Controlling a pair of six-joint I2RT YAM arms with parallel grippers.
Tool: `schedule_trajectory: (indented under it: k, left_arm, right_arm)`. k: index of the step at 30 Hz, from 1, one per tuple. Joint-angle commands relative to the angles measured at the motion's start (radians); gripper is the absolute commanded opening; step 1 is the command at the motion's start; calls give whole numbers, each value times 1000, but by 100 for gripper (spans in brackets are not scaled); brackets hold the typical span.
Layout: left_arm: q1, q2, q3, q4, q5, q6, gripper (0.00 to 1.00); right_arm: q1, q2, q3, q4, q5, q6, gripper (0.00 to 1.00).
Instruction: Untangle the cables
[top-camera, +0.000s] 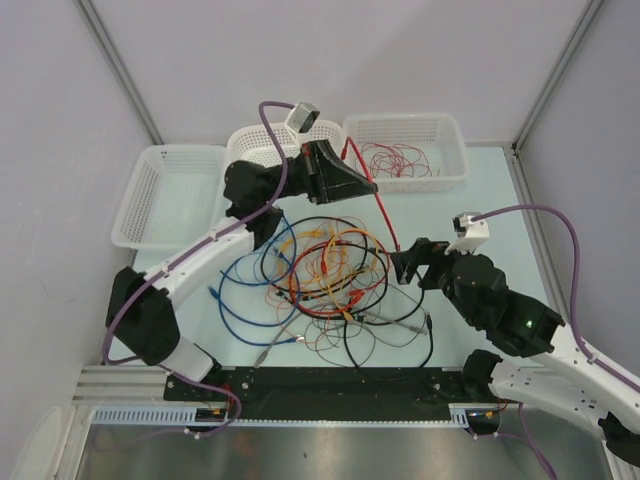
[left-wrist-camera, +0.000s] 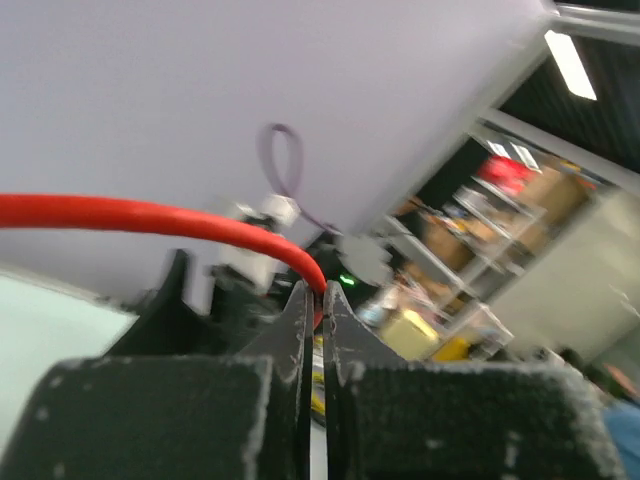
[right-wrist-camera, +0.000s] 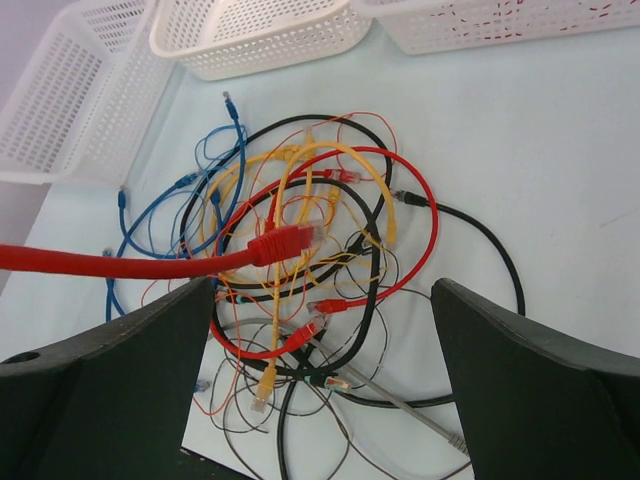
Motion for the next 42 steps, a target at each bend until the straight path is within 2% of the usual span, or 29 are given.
schedule_trajectory:
  k: [1, 2, 4, 5, 7, 9, 13, 16, 17, 23, 27, 28, 31, 35, 38, 42]
  left_arm:
    - [-2, -131, 230, -880, -264, 592, 0]
    - [-2, -129, 272, -1137, -362, 733, 0]
    - [24, -118, 342, -1266, -508, 773, 0]
    - [50, -110, 347, -1320, -519, 773, 0]
    - [62, -112, 326, -1317, -495, 759, 0]
    - [61, -128, 276, -1239, -460, 741, 0]
    - [61, -150, 226, -1136, -397, 675, 0]
    - [59, -158, 229, -1127, -381, 664, 0]
    - [59, -162, 229, -1121, -378, 660, 0]
    - [53, -187, 246, -1124, -362, 640, 0]
    - [41, -210, 242, -1121, -339, 632, 0]
    - [38, -219, 238, -1121, -334, 630, 0]
    - [30, -247, 225, -1118, -319, 637, 0]
    - [22, -274, 203, -1127, -312, 649, 0]
    - [21, -286, 191, -1133, -311, 656, 0]
    - [18, -290, 180, -1121, -308, 652, 0]
  right_arm:
    - [-5, -39, -3, -12, 8, 7, 95]
    - [-7, -56, -3, -19, 13, 7, 95]
    - [-5, -70, -3, -29, 20, 6, 95]
    - [-8, -76, -3, -38, 22, 4, 95]
    - [-10, -73, -5, -43, 22, 1, 95]
    - [-11, -68, -12, -43, 16, 1, 94]
    - [-14, -64, -55, 0, 0, -14, 87]
    - [-22, -59, -97, 58, -21, -26, 76]
    - [-27, -54, -104, 95, -33, -29, 69]
    - [-60, 19, -152, 259, -102, -82, 58]
    - [-151, 100, -150, 372, -202, -102, 57]
    - [-224, 136, -150, 415, -242, -88, 57]
    - [-347, 206, -150, 481, -449, -59, 57]
    - [-418, 281, -147, 553, -575, -45, 58]
    - [-410, 308, -147, 592, -632, -40, 62]
    - [-369, 334, -147, 612, -610, -36, 64]
